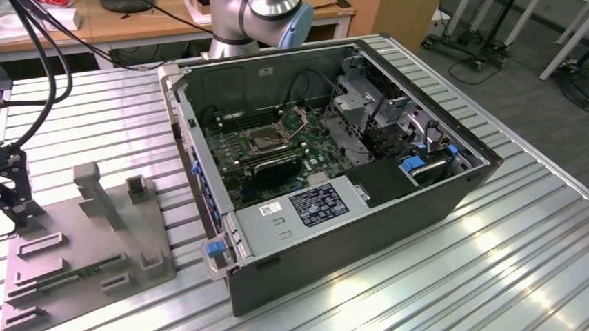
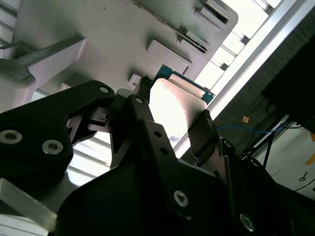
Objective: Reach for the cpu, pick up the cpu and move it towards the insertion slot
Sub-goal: 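Pick up the cpu and move it towards the insertion slot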
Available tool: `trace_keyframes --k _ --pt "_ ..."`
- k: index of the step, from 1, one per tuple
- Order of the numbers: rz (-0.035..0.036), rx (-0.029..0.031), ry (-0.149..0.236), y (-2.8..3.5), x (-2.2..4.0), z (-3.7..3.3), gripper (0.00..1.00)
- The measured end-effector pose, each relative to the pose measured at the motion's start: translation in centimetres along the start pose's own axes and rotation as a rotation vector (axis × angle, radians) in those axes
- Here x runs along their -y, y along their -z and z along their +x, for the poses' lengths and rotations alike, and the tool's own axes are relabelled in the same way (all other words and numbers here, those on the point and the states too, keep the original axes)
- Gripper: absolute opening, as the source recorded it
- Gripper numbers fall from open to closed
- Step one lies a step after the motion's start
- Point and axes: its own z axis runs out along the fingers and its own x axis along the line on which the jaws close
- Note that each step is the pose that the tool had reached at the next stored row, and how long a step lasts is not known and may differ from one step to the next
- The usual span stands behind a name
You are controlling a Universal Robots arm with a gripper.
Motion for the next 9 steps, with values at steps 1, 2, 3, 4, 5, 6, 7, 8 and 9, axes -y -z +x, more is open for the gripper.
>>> trace_keyframes --k 1,2,3,4,5,6,7,8,9 --pt "0.001 0.0 0.0 0.01 0.0 0.0 0.55" --pt "0.002 0.0 0.0 0.02 0.0 0.0 0.55" --pt "0.003 -0.0001 0.0 0.04 0.0 0.0 0.55" --pt "0.004 -0.0001 0.0 0.05 0.0 0.0 0.55" --pt "0.0051 -0.0001 0.0 0.06 0.0 0.0 0.55" --pt "0.0062 -0.0001 0.0 0.08 0.0 0.0 0.55" --pt "0.0074 -0.0001 0.0 0.09 0.0 0.0 0.55" --pt "0.0085 -0.0002 0.0 0.1 0.0 0.0 0.55" --pt "0.0099 -0.0003 0.0 0.13 0.0 0.0 0.55"
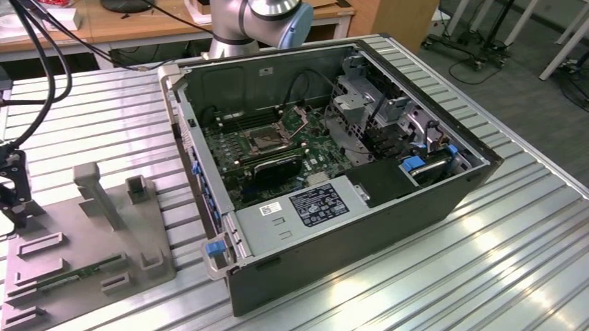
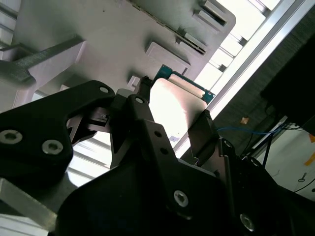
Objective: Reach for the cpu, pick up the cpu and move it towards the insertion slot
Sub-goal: 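Pick up the cpu and move it towards the insertion slot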
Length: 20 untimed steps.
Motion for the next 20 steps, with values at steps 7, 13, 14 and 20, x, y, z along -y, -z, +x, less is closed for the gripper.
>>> trace_keyframes --k 7,13,14,20 --pt "0.01 -0.0005 0.0 0.12 0.0 0.0 0.55" --pt "0.0198 -0.0008 0.0 0.26 0.01 0.0 0.55" --pt "0.0213 -0.0008 0.0 0.28 0.01 0.0 0.55" --pt "0.0301 -0.0011 0.0 0.41 0.01 0.0 0.55"
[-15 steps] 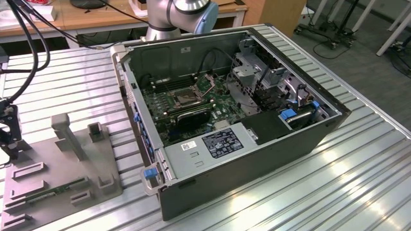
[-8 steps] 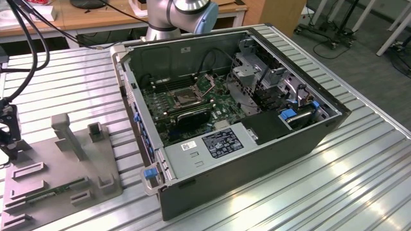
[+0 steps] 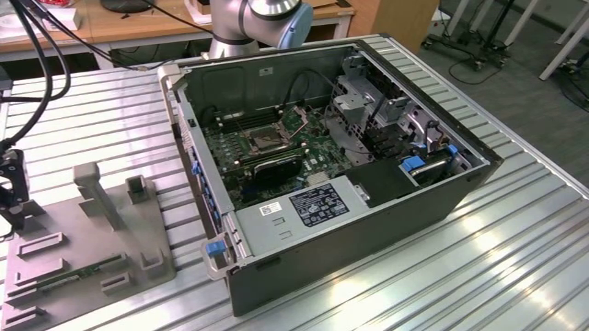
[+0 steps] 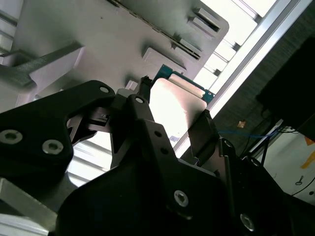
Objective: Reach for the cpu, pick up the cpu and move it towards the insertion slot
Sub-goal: 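Pick up the cpu and move it towards the insertion slot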
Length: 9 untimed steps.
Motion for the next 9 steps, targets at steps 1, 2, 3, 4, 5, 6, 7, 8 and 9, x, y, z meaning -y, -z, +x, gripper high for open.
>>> trace_keyframes --k 1,2,3,4,5,6,7,8,9 --pt "0.0019 -0.0001 0.0 0.02 0.0 0.0 0.55" --pt "0.0037 -0.0002 0.0 0.03 0.0 0.0 0.55" --pt "0.0054 -0.0003 0.0 0.06 0.0 0.0 0.55" --pt "0.0071 -0.0004 0.0 0.08 0.0 0.0 0.55" --pt "0.0088 -0.0005 0.0 0.11 0.01 0.0 0.55" --pt "0.0105 -0.0005 0.0 0.13 0.01 0.0 0.55" --pt "0.0123 -0.0005 0.0 0.14 0.01 0.0 0.55" --pt "0.0142 -0.0006 0.0 0.16 0.01 0.0 0.55" --pt "0.016 -0.0007 0.0 0.18 0.01 0.0 0.55"
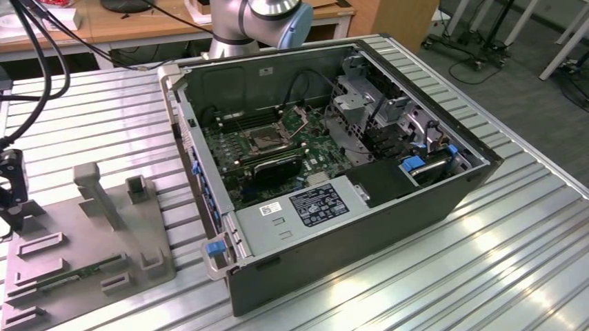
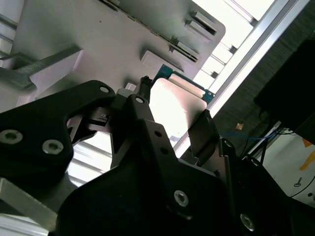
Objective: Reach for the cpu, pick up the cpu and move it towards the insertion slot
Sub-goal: 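Pick up the cpu and move it towards the insertion slot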
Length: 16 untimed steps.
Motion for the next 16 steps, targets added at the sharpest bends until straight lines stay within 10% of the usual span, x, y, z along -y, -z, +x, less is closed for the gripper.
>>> trace_keyframes --k 16 --pt "0.0215 -0.0007 0.0 0.32 0.02 0.0 0.55"
